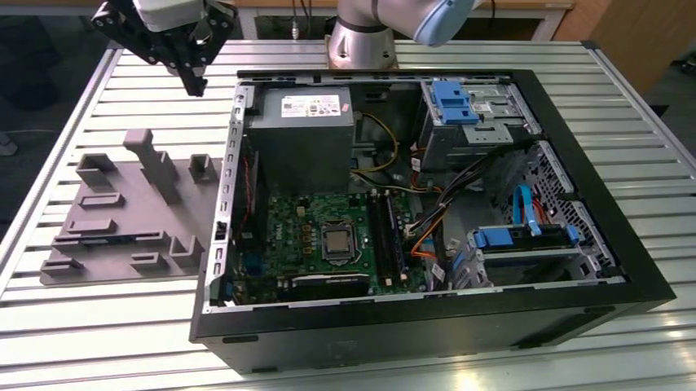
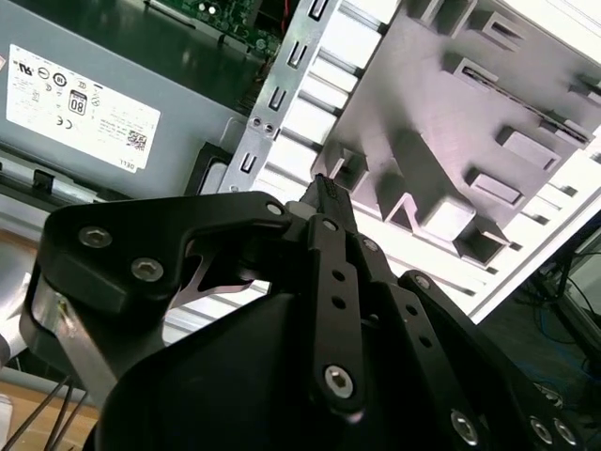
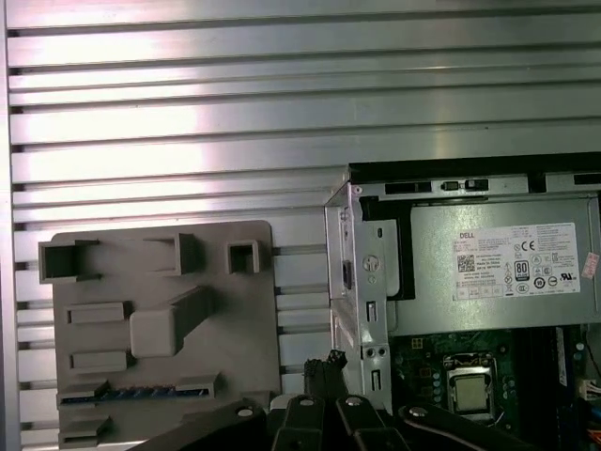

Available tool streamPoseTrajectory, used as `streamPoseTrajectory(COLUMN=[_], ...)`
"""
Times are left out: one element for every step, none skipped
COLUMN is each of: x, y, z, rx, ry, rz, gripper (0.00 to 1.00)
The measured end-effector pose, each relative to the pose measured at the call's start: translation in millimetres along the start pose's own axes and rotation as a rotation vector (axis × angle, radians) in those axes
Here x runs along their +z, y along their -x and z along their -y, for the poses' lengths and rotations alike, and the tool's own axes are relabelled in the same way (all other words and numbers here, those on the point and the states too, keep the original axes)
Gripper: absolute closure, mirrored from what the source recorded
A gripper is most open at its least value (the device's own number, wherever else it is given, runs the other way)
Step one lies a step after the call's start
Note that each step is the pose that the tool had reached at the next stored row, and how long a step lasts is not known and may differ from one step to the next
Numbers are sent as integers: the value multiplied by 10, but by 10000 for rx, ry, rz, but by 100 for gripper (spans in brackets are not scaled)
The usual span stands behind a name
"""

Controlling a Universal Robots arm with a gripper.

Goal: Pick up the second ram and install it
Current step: 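Reach for the second ram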

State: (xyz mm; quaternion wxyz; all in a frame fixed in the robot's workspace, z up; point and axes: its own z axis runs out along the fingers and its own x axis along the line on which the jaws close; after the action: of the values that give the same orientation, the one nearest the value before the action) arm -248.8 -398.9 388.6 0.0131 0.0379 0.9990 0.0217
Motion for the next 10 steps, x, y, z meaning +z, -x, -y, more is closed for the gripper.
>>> streamPoseTrajectory(x=[0,1,1,2,2,4,4,5,6,7], y=[-11,-22,-34,-45,-55,-64,-72,-81,-91,-100], z=[1,2,2,3,4,5,6,6,7,8], rx=[0,0,0,0,0,0,0,0,0,-1], ry=[0,-1,-1,-1,0,0,0,0,0,0], rz=[0,0,0,-1,0,0,0,0,0,0], gripper=[89,89,89,89,89,89,89,89,89,89])
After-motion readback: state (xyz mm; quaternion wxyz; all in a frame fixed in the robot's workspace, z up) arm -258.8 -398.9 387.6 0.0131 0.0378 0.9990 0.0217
